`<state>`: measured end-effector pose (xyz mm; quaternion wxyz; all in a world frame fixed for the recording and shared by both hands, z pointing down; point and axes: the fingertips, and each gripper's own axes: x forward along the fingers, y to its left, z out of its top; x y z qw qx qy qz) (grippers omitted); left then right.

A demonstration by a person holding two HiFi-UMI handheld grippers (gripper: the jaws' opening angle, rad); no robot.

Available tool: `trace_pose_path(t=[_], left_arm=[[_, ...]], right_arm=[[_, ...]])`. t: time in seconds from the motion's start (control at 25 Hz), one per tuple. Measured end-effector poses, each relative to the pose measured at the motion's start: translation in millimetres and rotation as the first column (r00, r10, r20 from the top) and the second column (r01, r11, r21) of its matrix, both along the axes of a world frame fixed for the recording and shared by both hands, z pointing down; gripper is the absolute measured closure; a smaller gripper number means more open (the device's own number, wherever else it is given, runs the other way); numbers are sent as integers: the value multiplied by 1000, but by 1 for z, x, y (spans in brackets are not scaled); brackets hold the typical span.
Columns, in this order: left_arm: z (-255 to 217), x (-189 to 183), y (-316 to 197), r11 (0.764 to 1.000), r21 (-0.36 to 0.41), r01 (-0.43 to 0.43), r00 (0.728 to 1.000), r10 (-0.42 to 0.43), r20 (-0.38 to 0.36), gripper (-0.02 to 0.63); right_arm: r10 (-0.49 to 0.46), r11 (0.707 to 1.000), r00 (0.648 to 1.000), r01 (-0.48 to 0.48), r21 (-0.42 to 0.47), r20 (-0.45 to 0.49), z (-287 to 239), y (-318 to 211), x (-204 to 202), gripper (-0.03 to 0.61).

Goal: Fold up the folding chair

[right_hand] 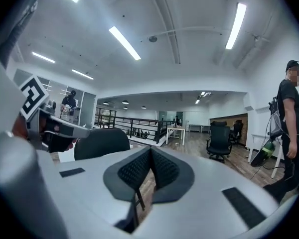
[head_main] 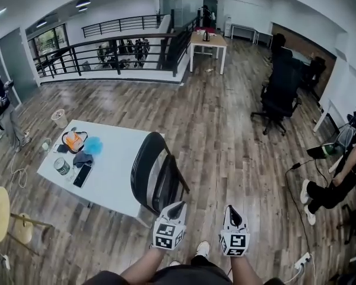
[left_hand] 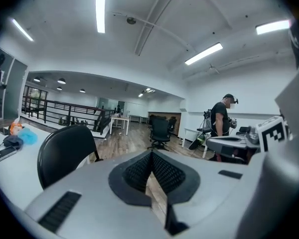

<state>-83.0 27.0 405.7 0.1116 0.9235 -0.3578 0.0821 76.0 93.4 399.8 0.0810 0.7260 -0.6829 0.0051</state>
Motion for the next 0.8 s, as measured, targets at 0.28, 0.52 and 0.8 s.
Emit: trace_pose_path(t=[0.28,0.52,0.8], left_arm=[[-7,-31,31,1000,26,8,1000,-8,-15,607],[-3,-36,55,1000,19,-13,1000,14,-19,607],[-11,-30,69,999,47,-20,999,21,-28,607]], right_arm=[[11,999,995,-7,39,-104,-25,35,-29,565],[54,998,990,-49,41,-127,-27,63,-33,565],[53,997,986,-43,68,-158,-36,77,-37,565]])
